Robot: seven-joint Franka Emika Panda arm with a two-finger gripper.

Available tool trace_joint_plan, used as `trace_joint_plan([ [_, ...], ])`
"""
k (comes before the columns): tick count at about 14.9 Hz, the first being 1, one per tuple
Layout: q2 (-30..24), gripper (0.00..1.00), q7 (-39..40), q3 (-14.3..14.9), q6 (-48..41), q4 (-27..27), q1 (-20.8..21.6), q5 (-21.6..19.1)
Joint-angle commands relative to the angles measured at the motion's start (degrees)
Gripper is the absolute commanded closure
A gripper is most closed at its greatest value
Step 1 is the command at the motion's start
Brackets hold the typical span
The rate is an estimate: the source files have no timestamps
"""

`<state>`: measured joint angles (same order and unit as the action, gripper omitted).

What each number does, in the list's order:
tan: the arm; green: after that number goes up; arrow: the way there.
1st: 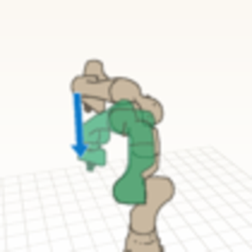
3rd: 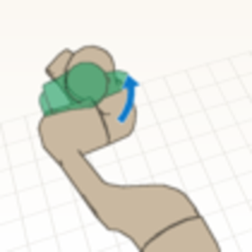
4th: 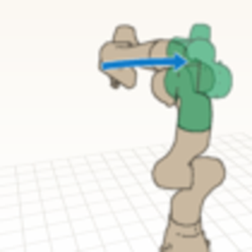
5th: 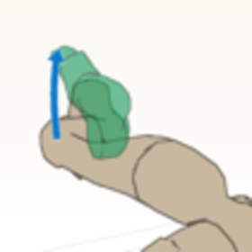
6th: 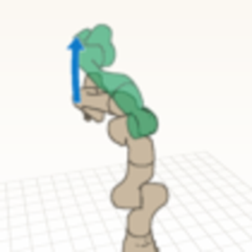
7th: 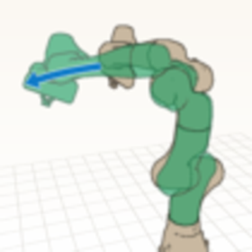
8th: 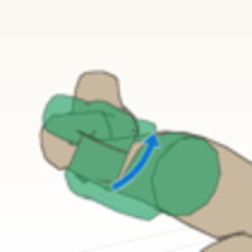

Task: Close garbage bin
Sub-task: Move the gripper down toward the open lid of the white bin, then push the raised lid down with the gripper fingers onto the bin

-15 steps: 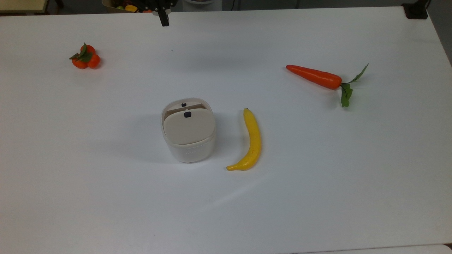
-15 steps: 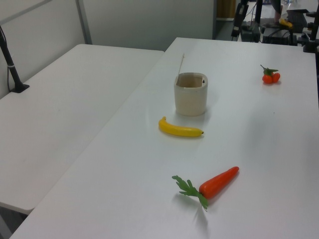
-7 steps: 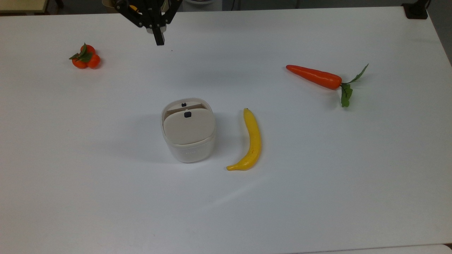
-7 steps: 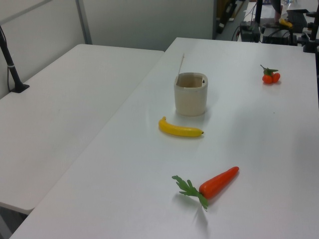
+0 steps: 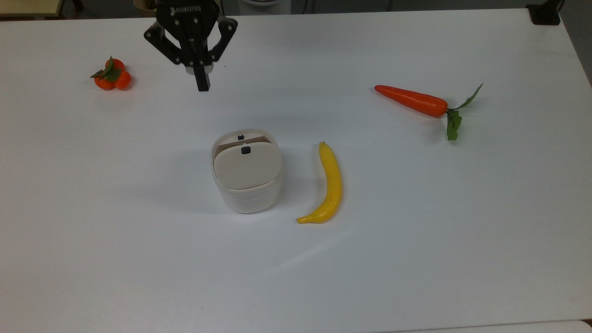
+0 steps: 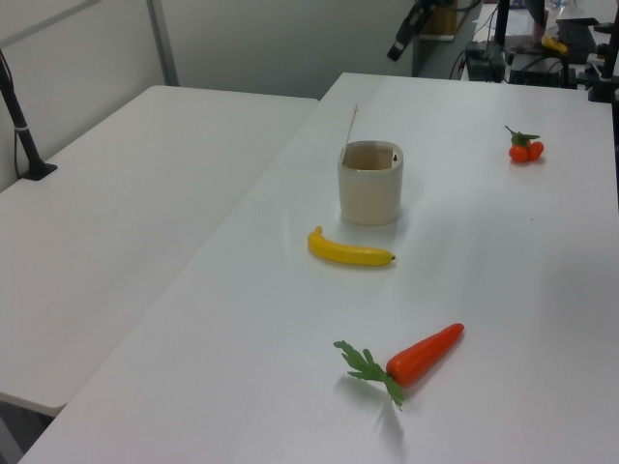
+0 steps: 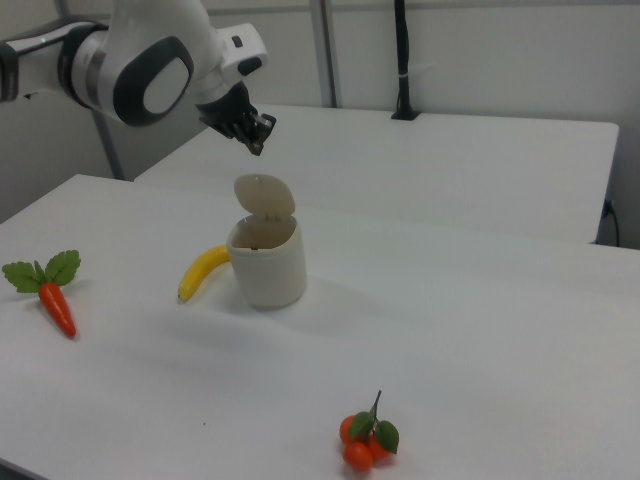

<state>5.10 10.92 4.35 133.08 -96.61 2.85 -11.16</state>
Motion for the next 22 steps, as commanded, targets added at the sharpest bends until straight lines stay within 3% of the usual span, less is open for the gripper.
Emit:
trace_joint_plan([
  [1, 2.97, 1.0, -3.79, 0.14, 5.33, 1.59, 1.54, -0.35],
  [8, 10.89, 1.0, -10.03, 0.14, 7.01, 9.33, 2.95, 0.17],
  [13, 13.17, 1.0, -9.95, -0.3, 11.41, 8.98, 3.74, 0.78],
  [22, 14.06, 1.0, -9.34, -0.39, 11.41, 6.52, 4.27, 2.9],
])
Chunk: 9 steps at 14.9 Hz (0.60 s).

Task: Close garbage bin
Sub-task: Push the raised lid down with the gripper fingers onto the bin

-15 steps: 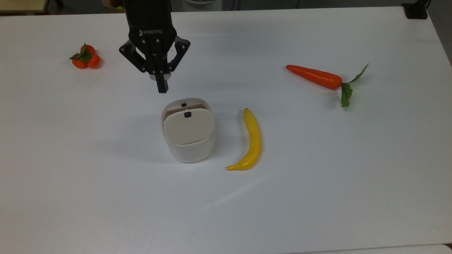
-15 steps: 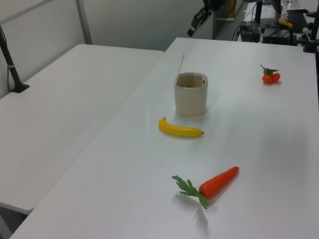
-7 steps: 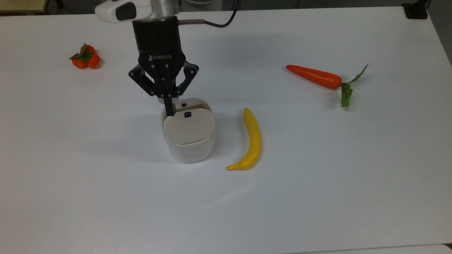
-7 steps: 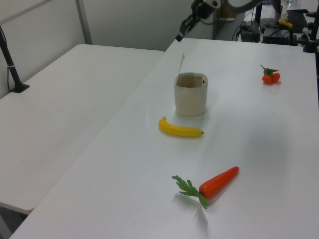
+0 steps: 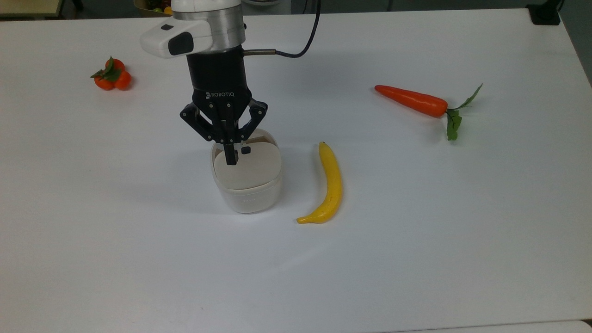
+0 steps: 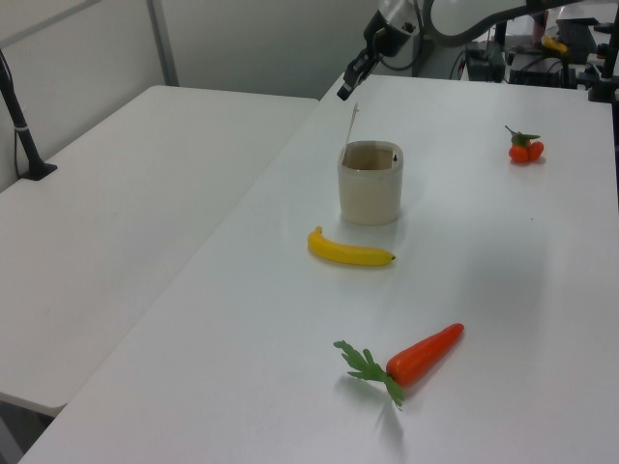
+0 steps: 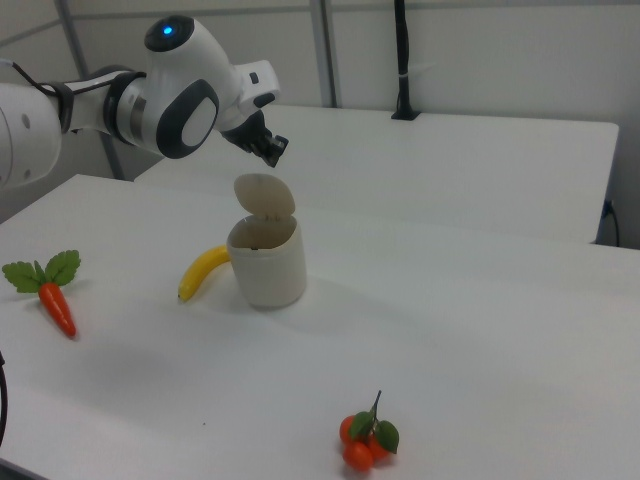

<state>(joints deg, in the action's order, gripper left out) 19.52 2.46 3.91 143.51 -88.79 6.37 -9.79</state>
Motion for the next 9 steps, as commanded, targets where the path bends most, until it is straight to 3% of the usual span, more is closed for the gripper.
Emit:
trace_joint_plan([
  [1, -0.36, 1.0, -0.88, 0.05, 0.9, -1.73, 0.75, 1.78],
  [9, -2.21, 1.0, 2.46, 0.05, -9.29, -3.32, 0.31, 1.96],
])
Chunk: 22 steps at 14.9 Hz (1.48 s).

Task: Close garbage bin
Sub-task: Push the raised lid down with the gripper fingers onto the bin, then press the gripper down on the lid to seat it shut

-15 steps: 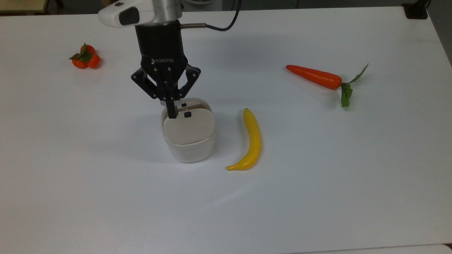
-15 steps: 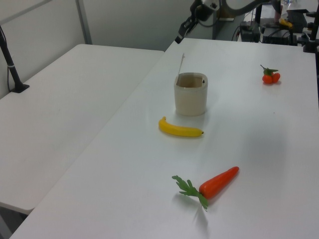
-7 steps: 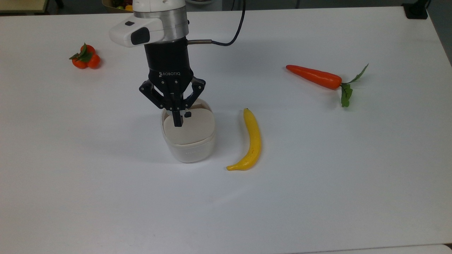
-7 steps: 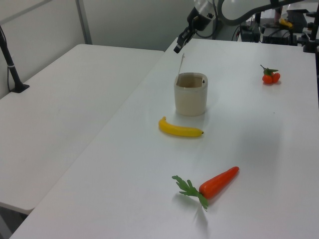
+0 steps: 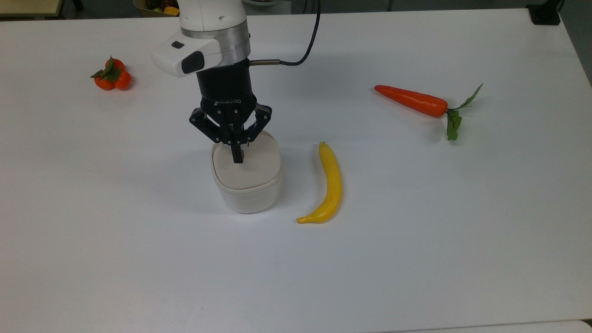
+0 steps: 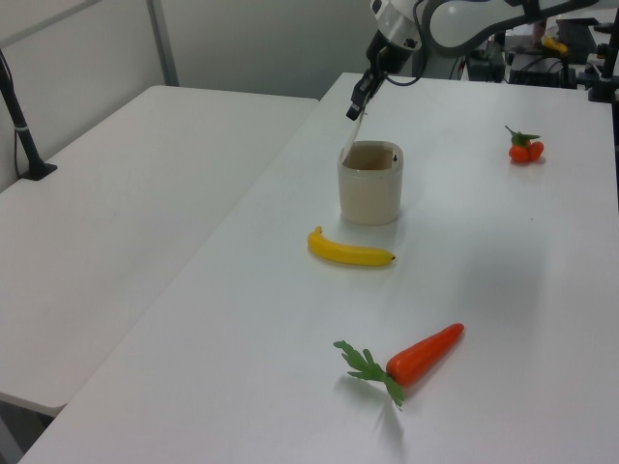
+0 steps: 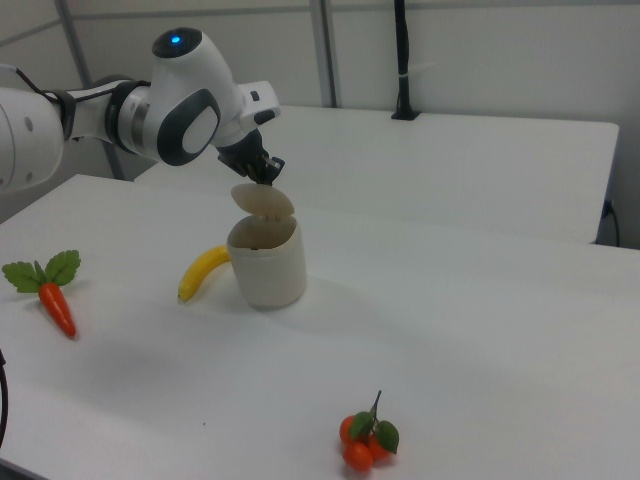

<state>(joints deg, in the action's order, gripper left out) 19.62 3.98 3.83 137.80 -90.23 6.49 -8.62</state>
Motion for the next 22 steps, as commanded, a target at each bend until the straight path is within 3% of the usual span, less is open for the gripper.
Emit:
trace_joint_plan([
  [1, -2.83, 1.0, 1.11, 0.21, -5.6, -1.96, 0.11, 0.88],
  [4, -3.19, 1.0, 3.66, 0.21, -10.61, -2.05, -0.07, 0.97],
  [6, -3.19, 1.0, 3.67, 0.21, -11.76, -2.93, -0.07, 3.24],
  [22, -2.31, 1.0, 3.49, 0.12, -11.42, -7.59, 0.37, 7.73],
])
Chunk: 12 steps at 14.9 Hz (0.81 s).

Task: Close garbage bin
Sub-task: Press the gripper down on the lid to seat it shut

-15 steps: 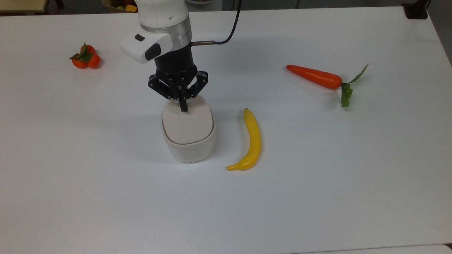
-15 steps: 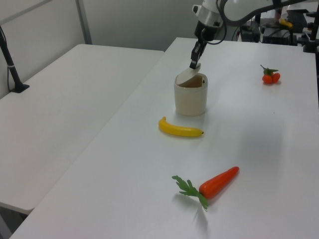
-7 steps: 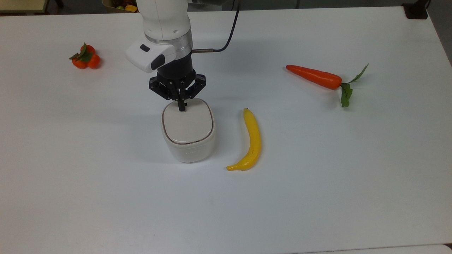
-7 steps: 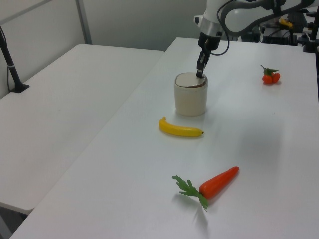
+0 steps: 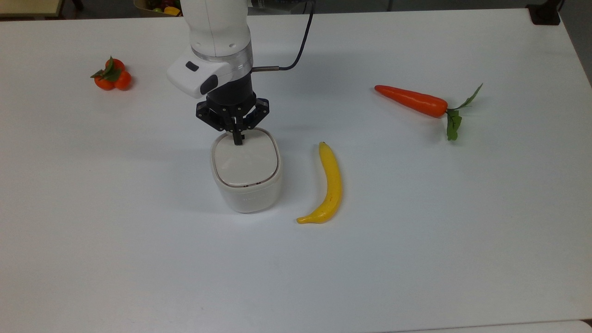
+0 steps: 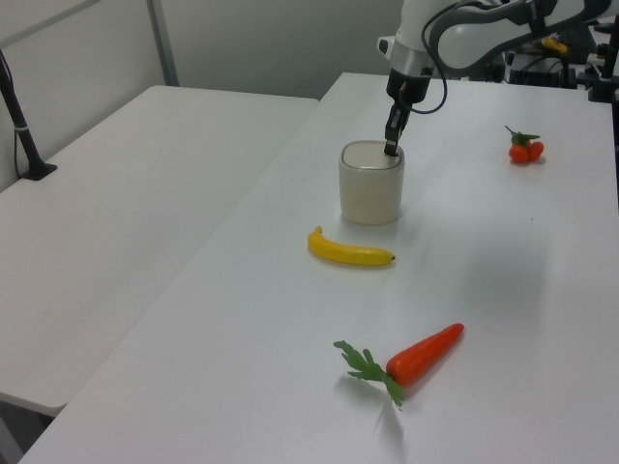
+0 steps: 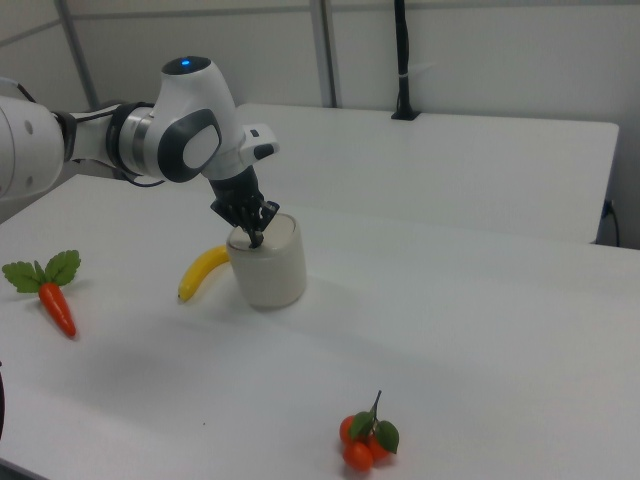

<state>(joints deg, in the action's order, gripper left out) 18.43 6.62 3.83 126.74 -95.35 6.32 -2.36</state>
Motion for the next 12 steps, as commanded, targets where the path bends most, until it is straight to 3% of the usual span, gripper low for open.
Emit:
trace_joint_plan([
  [1, -1.12, 1.0, 0.85, 0.12, -0.18, -2.56, 0.62, 1.57],
  [6, -0.68, 1.0, 0.76, 0.12, -0.18, -2.65, 0.62, 2.27],
  [12, -3.93, 1.0, 0.5, 0.12, -1.14, -1.77, 0.27, 1.39],
])
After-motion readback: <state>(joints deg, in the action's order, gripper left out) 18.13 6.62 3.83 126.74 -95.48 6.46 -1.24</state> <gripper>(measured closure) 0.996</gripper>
